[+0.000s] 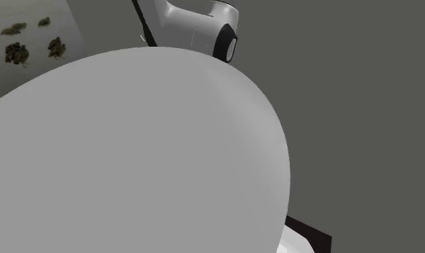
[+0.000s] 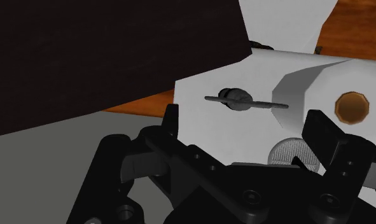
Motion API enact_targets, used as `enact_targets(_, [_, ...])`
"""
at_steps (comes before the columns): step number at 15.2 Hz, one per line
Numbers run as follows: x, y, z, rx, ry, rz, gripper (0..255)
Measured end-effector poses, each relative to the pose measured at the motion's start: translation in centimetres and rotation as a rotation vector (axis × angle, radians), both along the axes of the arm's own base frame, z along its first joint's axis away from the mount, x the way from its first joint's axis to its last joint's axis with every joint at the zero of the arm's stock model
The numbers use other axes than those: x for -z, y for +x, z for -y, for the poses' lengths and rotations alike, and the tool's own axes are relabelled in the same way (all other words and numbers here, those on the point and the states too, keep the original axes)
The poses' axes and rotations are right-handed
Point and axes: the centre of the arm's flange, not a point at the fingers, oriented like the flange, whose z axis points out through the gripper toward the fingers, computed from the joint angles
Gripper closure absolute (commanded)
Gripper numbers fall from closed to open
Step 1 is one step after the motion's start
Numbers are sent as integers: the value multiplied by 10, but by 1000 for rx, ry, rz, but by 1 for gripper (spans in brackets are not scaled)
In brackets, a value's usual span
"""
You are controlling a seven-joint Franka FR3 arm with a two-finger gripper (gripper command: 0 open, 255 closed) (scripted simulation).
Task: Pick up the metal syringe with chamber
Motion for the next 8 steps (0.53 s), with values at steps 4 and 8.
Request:
enact_targets(4, [21, 1, -2, 2, 0, -1, 0])
enact_targets(8, [33, 0, -3, 3, 0, 0, 255])
